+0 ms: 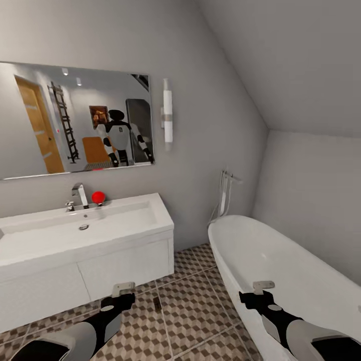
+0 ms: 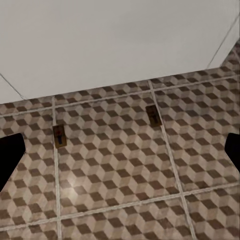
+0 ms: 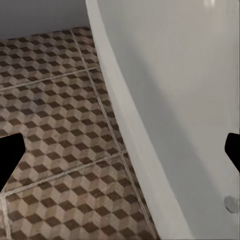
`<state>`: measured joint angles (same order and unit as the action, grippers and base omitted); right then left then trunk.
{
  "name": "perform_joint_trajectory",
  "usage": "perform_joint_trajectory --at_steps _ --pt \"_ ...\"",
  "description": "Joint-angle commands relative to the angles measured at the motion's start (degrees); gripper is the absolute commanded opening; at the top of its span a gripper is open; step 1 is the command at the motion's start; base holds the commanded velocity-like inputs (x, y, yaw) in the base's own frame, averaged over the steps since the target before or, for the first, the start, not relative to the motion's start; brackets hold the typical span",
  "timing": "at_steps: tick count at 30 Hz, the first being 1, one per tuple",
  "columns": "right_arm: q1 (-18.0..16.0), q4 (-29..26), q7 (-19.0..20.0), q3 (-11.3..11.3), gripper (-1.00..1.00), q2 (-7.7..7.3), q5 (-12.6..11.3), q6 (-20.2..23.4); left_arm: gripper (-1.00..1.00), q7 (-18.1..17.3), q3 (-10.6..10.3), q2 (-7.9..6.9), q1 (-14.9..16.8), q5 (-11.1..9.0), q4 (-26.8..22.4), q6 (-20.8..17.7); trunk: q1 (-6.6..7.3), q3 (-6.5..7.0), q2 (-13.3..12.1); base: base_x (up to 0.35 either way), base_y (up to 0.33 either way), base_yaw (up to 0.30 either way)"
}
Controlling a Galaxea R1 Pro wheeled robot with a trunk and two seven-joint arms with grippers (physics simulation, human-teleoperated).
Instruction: Take the four mousetraps from the cabinet in the bathroom and place them on the bathroom floor. Make sure all four end up on the same floor surface, and ensure that at least two of them are either under or directly next to the same bathroom sink.
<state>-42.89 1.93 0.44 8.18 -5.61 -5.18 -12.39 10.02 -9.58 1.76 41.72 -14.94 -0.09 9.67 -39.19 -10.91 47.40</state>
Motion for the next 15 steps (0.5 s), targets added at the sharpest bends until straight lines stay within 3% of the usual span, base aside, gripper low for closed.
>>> perform_joint_trajectory --at_steps 1,15 --pt "0.0 0.0 0.0 0.0 1.00 0.01 0.0 0.0 1.00 0.0 0.0 0.00 0.0 0.0 0.0 0.0 0.23 0.19 -0.4 -0.001 -0.002 -0.273" --pt "0.0 0.0 0.0 0.0 1.00 0.00 0.0 0.0 1.00 0.0 0.0 0.00 0.0 0.0 0.0 0.0 3.30 2.70 -6.0 0.000 0.000 -0.276"
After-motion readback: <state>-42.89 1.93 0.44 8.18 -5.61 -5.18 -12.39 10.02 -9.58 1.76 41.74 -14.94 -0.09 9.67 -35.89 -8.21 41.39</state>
